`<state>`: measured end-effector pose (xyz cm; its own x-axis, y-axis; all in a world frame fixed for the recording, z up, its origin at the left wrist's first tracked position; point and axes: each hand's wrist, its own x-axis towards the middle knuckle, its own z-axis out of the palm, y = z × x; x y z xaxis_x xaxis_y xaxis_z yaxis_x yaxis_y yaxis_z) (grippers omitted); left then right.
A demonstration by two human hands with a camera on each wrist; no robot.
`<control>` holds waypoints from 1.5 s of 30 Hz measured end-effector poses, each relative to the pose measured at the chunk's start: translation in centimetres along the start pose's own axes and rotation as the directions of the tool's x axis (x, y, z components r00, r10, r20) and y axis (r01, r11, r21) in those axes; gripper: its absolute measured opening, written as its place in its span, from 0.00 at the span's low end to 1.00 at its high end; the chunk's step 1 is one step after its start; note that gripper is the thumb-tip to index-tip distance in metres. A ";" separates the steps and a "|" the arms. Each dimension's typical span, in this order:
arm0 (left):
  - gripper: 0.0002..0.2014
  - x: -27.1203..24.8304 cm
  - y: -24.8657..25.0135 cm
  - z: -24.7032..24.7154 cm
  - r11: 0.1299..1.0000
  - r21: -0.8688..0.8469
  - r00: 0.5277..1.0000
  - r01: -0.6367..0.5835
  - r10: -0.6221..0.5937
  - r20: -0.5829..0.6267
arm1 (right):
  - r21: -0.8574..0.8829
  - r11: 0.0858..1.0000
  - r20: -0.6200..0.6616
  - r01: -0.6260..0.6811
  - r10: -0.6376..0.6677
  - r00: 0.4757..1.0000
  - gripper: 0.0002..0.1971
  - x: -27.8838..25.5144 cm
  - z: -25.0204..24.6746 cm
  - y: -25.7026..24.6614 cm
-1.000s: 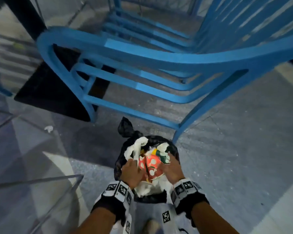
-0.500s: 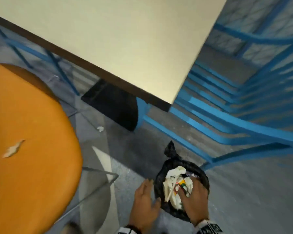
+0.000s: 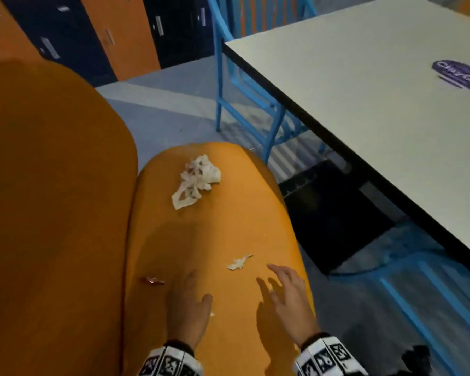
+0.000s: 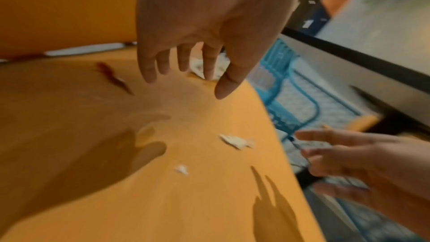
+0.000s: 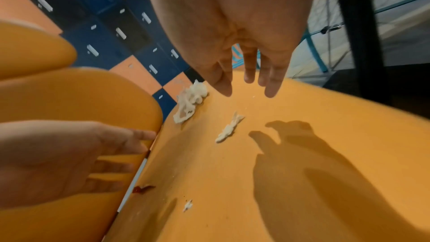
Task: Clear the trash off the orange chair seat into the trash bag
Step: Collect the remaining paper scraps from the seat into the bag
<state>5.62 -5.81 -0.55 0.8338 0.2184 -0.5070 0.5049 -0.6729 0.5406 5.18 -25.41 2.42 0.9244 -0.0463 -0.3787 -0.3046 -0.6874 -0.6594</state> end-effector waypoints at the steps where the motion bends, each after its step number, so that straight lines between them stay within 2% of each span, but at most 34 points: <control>1: 0.27 1.7 -1.5 -0.9 0.994 0.065 0.996 0.092 -0.091 -0.025 | -0.039 0.999 0.036 0.026 -0.024 0.999 0.24 1.4 1.2 -1.0; 3: 0.28 4.1 -3.4 -2.5 0.970 0.126 0.977 0.210 -0.201 -0.077 | -0.120 0.991 0.105 0.060 -0.048 0.993 0.29 4.0 3.4 -2.3; 6: 0.27 6.1 -4.8 -3.4 0.969 0.071 0.967 0.235 -0.226 -0.122 | -0.281 0.952 0.186 0.124 -0.073 0.980 0.37 7.1 5.7 -3.6; 9: 0.25 7.2 -5.5 -3.1 0.956 0.066 0.956 0.285 -0.278 -0.092 | -0.479 0.849 0.280 0.224 -0.094 0.955 0.34 8.5 7.0 -4.0; 11: 0.21 7.5 -5.8 -2.9 0.948 0.035 0.945 0.315 -0.310 -0.108 | -0.512 0.822 0.319 0.249 -0.087 0.944 0.30 8.8 7.6 -3.7; 15: 0.11 8.1 -6.2 -2.7 0.959 -0.090 0.953 0.268 -0.277 -0.120 | -0.356 0.899 0.330 0.257 -0.136 0.934 0.19 9.4 8.4 -2.8; 19: 0.09 9.1 -4.3 -4.1 0.900 -0.368 0.941 0.233 -0.304 -0.147 | -0.171 0.968 0.153 0.183 -0.157 0.976 0.12 11.9 7.6 -4.5; 21: 0.10 10.4 -2.2 -5.1 0.855 -0.481 0.944 0.191 -0.295 -0.149 | -0.108 0.977 0.068 0.186 -0.179 0.981 0.10 14.4 6.7 -6.4; 23: 0.15 12.3 0.2 -6.1 0.841 -0.525 0.959 0.130 -0.240 -0.148 | -0.054 0.975 -0.004 0.217 -0.218 0.976 0.10 17.2 5.6 -8.7; 27: 0.24 17.3 4.6 -8.4 0.799 -0.601 0.969 0.034 -0.173 -0.174 | 0.096 0.964 -0.087 0.249 -0.241 0.967 0.16 22.9 3.9 -13.2; 30: 0.24 20.3 6.2 -9.1 0.818 -0.575 0.970 0.028 -0.161 -0.182 | 0.146 0.966 -0.078 0.214 -0.204 0.976 0.12 26.3 3.9 -15.0; 32: 0.23 21.7 6.6 -8.8 0.819 -0.573 0.975 0.031 -0.150 -0.161 | 0.111 0.973 -0.079 0.204 -0.196 0.977 0.08 27.8 4.4 -15.4; 36: 0.20 23.0 6.9 -7.6 0.789 -0.609 0.978 0.083 -0.182 -0.102 | -0.008 0.975 -0.071 0.224 -0.224 0.972 0.07 29.3 5.5 -15.5; 40: 0.23 23.7 7.5 -6.4 0.677 -0.720 0.973 0.153 -0.232 -0.012 | -0.010 0.978 0.067 0.210 -0.209 0.976 0.07 30.0 6.6 -15.0; 42: 0.23 24.0 7.8 -6.0 0.667 -0.730 0.975 0.150 -0.222 -0.002 | 0.047 0.981 0.131 0.188 -0.192 0.973 0.07 29.7 7.1 -15.0; 45: 0.22 23.4 8.4 -5.7 0.679 -0.722 0.990 0.132 -0.126 0.062 | 0.071 0.990 0.244 0.119 -0.132 0.961 0.06 28.0 7.3 -14.6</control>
<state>30.63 -2.36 -4.02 0.7480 0.2574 -0.6118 0.6139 0.0821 0.7851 33.79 -11.39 -3.28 0.8723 0.2234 -0.4351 -0.2083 -0.6351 -0.7438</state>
